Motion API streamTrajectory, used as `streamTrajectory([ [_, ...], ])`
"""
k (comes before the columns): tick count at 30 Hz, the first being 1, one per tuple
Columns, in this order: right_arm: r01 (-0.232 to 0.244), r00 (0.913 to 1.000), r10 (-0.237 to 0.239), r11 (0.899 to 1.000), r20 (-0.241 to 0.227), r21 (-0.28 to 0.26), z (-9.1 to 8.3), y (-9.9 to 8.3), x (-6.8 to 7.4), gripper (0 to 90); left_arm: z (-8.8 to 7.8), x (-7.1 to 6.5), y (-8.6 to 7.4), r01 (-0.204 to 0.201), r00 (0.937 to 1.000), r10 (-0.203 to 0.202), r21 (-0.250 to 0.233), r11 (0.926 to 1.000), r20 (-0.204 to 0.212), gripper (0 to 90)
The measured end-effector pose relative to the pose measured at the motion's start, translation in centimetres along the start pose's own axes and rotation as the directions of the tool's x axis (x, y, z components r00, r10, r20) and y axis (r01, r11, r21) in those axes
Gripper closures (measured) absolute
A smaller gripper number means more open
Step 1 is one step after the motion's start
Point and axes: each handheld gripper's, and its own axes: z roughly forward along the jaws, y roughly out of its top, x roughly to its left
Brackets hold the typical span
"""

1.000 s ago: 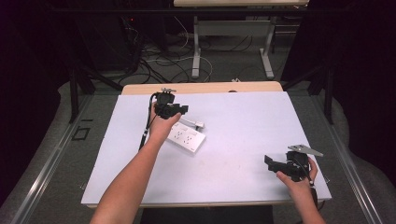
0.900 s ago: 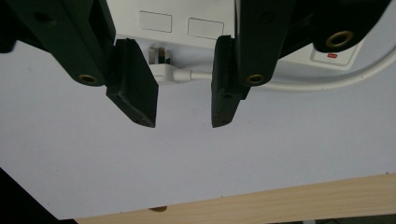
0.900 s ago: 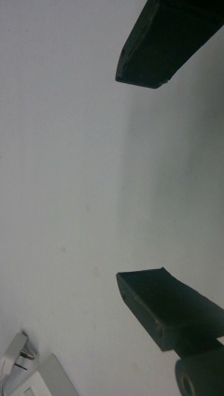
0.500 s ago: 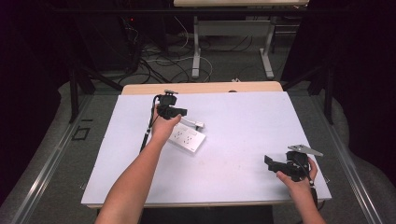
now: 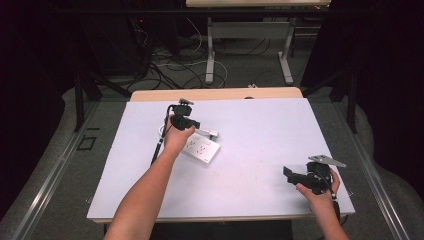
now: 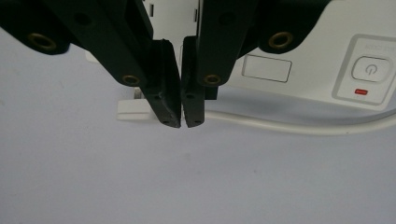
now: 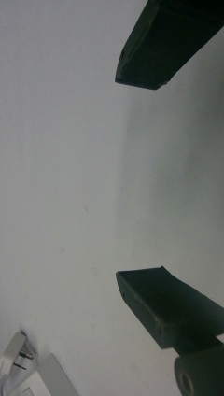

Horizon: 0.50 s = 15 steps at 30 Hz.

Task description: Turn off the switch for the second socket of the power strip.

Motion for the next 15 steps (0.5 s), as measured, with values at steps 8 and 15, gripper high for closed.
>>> streamTrajectory([
  [8,-0.002,1.0000,0.002,1.000,-0.003,0.000,0.1,0.0,0.0,5.3,0.6,0.3,-0.5,0.008,1.0000,-0.009,0.041,0.9991,0.004,90.0],
  [15,-0.001,1.0000,0.001,1.000,-0.006,0.001,0.1,0.0,0.0,5.5,1.2,0.2,-0.8,-0.006,1.0000,0.006,0.074,0.9973,-0.005,90.0],
])
